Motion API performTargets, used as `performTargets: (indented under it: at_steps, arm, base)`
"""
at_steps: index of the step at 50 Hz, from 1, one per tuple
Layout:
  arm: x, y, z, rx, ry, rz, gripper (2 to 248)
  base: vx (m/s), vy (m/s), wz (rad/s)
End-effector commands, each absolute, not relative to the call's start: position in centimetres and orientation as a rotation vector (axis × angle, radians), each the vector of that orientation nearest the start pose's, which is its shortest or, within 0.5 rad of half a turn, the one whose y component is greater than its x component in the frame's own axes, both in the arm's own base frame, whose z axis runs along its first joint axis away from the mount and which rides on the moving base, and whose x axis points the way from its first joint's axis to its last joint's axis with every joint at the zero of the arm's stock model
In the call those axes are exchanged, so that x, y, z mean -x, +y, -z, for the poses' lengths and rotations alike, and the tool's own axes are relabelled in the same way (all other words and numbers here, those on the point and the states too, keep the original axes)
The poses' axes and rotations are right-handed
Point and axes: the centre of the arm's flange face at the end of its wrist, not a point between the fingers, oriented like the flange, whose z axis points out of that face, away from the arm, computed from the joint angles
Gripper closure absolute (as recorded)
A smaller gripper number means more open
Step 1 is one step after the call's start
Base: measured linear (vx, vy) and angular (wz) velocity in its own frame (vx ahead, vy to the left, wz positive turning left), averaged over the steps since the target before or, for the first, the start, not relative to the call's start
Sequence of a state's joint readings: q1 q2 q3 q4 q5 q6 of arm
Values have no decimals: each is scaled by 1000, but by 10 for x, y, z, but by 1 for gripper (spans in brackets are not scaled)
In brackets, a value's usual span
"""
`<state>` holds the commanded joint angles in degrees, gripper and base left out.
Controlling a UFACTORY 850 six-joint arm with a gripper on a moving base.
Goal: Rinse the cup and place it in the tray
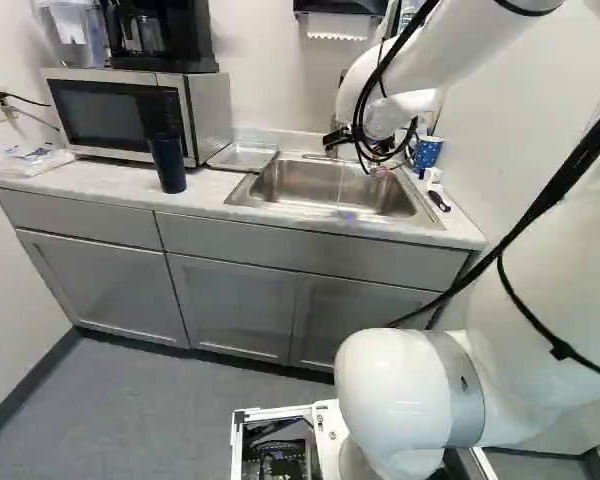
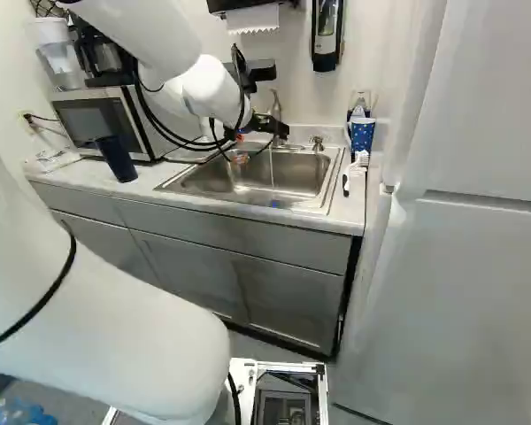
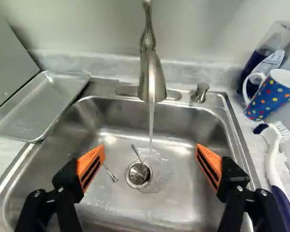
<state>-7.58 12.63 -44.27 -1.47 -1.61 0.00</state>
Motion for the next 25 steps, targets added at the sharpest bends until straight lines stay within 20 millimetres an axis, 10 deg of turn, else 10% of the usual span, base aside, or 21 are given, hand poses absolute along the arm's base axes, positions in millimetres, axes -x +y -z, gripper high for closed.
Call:
performTargets:
  at_steps: [25]
  arm:
    - [-422, -56, -585, 2862, 154, 1456, 3]
  base:
    - [0, 0, 0]
